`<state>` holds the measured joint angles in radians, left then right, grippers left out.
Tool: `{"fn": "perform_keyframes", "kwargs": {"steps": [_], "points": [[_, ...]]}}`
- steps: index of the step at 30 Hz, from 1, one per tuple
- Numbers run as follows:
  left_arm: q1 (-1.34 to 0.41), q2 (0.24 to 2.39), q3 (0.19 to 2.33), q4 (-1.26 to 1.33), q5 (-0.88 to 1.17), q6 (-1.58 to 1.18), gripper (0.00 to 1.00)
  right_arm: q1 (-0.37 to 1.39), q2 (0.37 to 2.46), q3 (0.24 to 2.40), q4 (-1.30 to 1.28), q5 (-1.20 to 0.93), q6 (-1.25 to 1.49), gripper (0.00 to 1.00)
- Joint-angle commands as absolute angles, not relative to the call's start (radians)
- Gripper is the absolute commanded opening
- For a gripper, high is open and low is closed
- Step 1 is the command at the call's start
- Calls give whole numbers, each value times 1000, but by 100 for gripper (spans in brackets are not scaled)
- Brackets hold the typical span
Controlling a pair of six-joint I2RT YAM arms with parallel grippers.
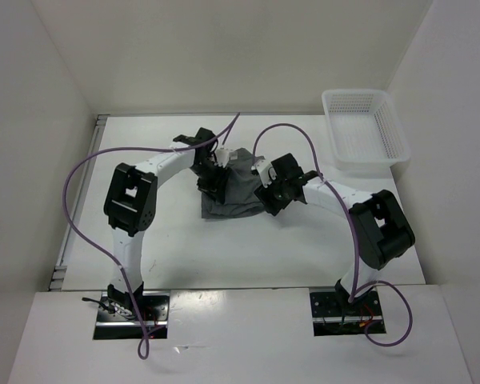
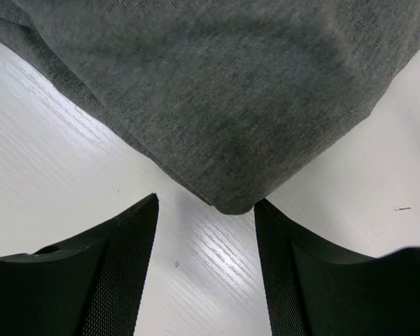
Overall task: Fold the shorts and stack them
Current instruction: Fold the shorts
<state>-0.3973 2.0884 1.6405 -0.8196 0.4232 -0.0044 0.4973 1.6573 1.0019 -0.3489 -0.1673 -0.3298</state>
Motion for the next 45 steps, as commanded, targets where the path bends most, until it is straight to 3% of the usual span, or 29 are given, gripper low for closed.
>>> {"fn": "perform_keyframes", "kwargs": {"steps": [1,2,6,10,13,16,18,21,24,29,36,39,41,45], "points": [[-402,2131,1661,-825,466,0,44,502,1640,994,-269,-186,-287,63],[-402,2131,1670,-825,485,0,33,502,1640,994,-259,-176,-278,63],[-402,2131,1704,-825,514,0,9,502,1663,994,-207,-140,-218,63],[-376,2091,1765,-882,514,0,0,502,1663,971,-161,-34,-146,63],[-351,2042,1819,-961,534,0,0,502,1672,960,-140,-55,-118,63],[-342,2008,1864,-1087,543,0,0,502,1672,936,-103,-19,-78,46],[-342,1999,1839,-1165,554,0,0,502,1672,927,-71,6,-78,24],[-342,1990,1737,-1190,554,0,0,502,1681,927,-71,-3,-78,7],[-342,1990,1612,-1212,531,0,0,502,1681,927,-80,-12,-89,0],[-342,1990,1458,-1117,494,0,0,502,1672,927,-89,-23,-109,0],[-342,2014,1394,-1019,426,0,10,512,1672,936,-98,-54,-140,0],[-342,1981,1407,-1067,485,0,24,512,1672,936,-98,-54,-164,0],[-351,1957,1433,-1139,494,0,42,512,1672,936,-98,-54,-164,0],[-284,1843,1485,-1183,518,0,52,521,1663,927,-98,-63,-186,0]]}}
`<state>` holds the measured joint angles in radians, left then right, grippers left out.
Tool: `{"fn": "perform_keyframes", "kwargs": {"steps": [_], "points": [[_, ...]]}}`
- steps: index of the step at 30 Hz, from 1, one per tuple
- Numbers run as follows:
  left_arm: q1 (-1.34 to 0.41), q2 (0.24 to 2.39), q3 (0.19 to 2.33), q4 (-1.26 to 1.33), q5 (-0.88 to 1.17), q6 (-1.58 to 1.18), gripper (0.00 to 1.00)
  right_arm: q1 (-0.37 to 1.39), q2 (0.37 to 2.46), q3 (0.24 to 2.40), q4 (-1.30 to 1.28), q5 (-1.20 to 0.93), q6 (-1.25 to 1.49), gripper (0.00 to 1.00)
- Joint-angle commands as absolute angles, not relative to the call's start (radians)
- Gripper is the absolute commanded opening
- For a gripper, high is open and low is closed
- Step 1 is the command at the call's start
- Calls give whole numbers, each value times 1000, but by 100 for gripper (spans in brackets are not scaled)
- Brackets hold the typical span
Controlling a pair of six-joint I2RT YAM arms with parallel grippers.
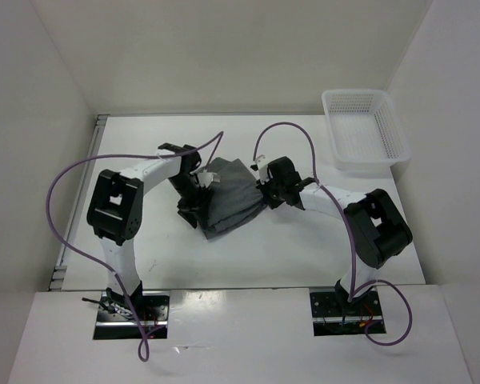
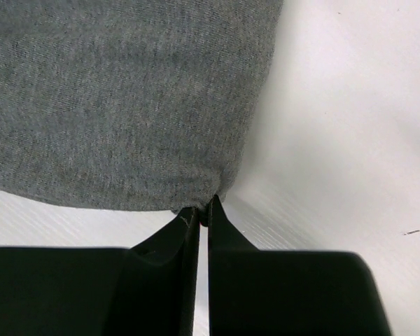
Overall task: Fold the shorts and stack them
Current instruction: Fold the shorts
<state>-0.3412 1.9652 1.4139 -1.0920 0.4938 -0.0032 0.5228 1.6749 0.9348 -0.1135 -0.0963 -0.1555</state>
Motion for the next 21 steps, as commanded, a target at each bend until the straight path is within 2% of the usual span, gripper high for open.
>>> {"fn": "perform_keyframes", "kwargs": {"steps": [1,4,10,13,21], "points": [[-258,1829,1503,-1172,532,0,53,522,1654,927,-98,-63,-195,0],[-166,1818,1572,-1112,555,0,61,522,1654,927,-98,-63,-213,0],[-127,1858,1606,-1011,597,0,61,531,1644,917,-98,-63,-245,0],[-127,1880,1582,-882,502,0,62,531,1644,908,-98,-63,-245,0],[-178,2064,1586,-802,374,0,62,540,1635,877,-98,-63,-245,0]]}}
